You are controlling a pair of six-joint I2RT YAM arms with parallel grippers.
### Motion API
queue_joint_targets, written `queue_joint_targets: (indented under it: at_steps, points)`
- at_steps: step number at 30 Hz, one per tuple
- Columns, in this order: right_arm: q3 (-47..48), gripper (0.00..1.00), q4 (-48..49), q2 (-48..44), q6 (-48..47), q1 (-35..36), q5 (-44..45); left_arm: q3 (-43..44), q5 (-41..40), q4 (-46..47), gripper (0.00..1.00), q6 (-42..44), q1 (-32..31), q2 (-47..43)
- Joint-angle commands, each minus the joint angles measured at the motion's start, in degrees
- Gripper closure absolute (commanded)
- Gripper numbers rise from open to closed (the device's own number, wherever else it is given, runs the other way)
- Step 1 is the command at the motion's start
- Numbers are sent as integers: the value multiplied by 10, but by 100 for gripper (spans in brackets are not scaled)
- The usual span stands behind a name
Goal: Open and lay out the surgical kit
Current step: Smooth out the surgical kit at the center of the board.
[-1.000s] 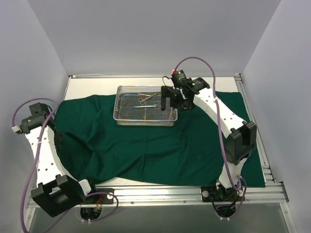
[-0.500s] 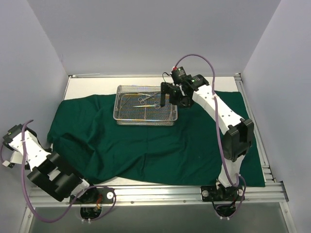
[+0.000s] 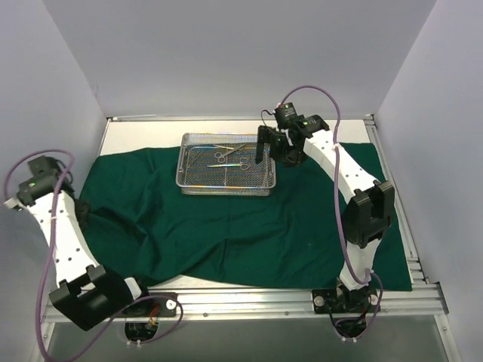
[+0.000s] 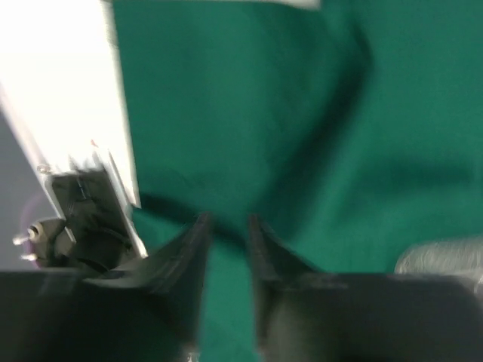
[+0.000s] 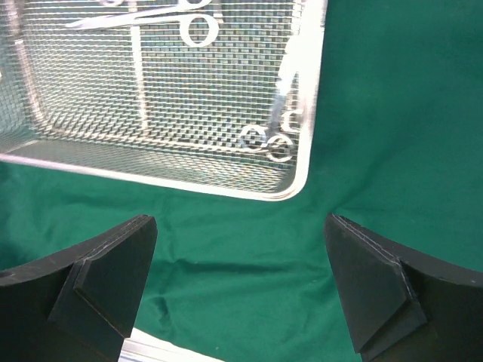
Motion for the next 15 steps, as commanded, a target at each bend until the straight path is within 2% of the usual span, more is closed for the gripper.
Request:
queue_joint_targets:
  at_steps: [1,2,4,5,6,7,9,10,12,13,14,15]
  points:
    - [-29,0,-8,-21,1,-27,13,-13,57,-21,71,18,-92,-8]
    - [-41,0,-1,-26,2,-40,-1,-12,58,5,82,26,-158,24]
    - [-76,2,30,-32,7,-80,-11,9,45,68,88,45,-211,73]
    - [-82,8,39,-29,7,-94,-15,23,32,78,98,48,-243,133]
    - [-83,15,51,-24,1,-119,-22,39,27,87,98,48,-252,161]
    - [-83,38,58,-12,-1,-132,-19,74,22,112,98,56,-258,191]
    - [-75,63,81,1,-2,-154,-14,120,7,138,98,77,-263,268]
    - [-64,82,88,17,-4,-178,-18,179,-2,149,98,101,-265,294]
    - [-49,100,116,46,-17,-207,-20,272,-20,154,98,128,-262,368]
    - [-49,100,131,57,-27,-216,-27,273,-22,141,98,130,-260,398]
    - [-36,100,152,73,-39,-224,-35,353,-32,124,97,130,-260,460]
    - [-22,100,162,108,-48,-230,-35,393,-32,111,96,140,-262,489]
